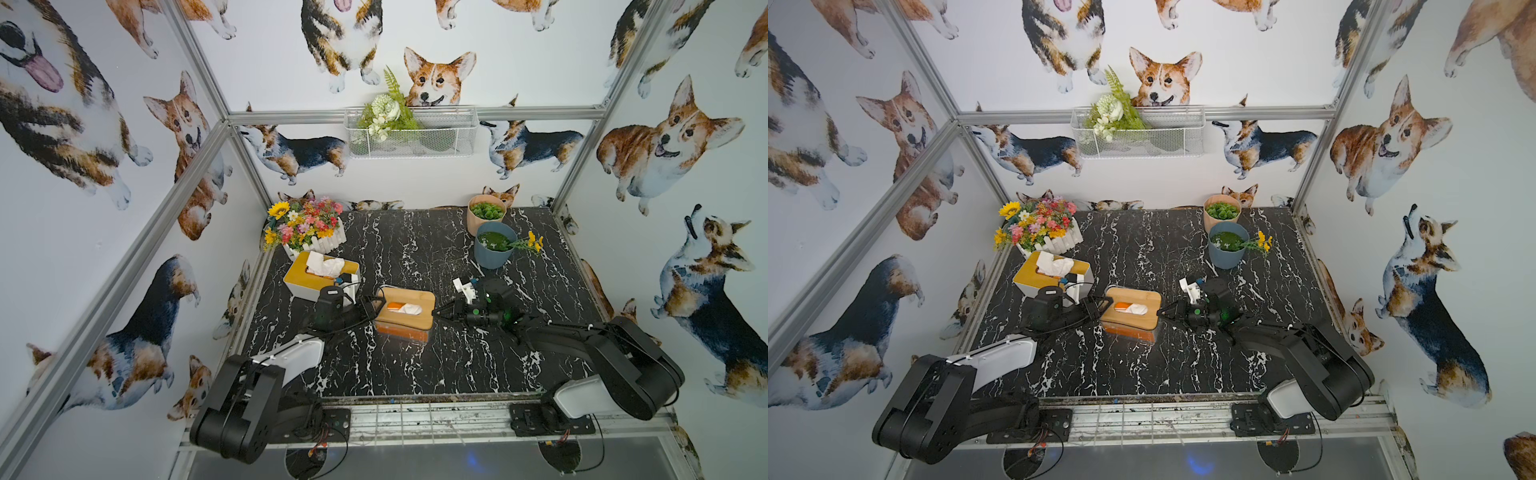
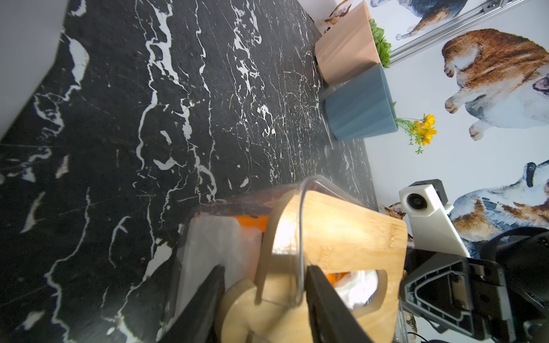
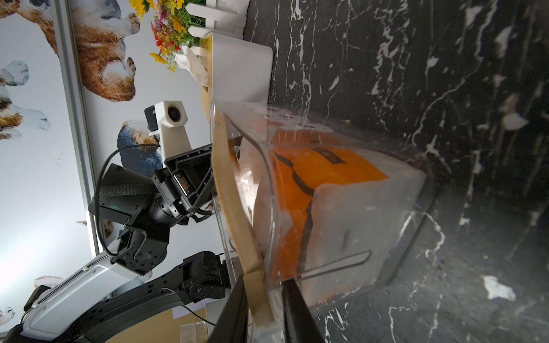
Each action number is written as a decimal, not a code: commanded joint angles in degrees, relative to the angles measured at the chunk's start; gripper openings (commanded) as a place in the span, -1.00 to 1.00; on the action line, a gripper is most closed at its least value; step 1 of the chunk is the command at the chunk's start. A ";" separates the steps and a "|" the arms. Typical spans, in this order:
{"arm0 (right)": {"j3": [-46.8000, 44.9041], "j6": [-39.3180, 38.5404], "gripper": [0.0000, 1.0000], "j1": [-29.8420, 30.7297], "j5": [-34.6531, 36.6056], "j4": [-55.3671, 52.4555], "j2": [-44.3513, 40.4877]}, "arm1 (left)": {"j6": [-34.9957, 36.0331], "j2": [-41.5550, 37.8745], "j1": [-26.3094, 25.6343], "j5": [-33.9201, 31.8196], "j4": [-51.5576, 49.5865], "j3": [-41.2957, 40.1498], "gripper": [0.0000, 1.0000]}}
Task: Put the tissue paper into the tissue box
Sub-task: Close the box lid on the tissue box.
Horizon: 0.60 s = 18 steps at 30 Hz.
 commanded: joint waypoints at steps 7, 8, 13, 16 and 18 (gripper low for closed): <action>5.17 -4.81 -0.28 -0.07 3.20 -10.62 -5.35 | 0.54 0.05 -0.23 4.82 0.40 0.22 -0.04; 5.17 -5.16 -0.28 -0.24 3.27 -11.46 -5.71 | 0.50 0.13 -0.16 4.80 0.35 0.23 -0.04; 3.76 -5.42 -0.26 -1.99 2.26 -12.16 -7.08 | 0.87 0.40 -0.22 4.79 -0.03 0.88 -0.05; 3.45 -6.63 -0.25 -3.23 2.38 -13.93 -7.92 | 1.00 0.49 -0.19 4.85 -0.35 1.23 -0.05; 3.34 -7.23 -0.22 -4.09 2.13 -14.83 -8.22 | 1.16 0.56 -0.24 4.78 -0.44 1.37 -0.05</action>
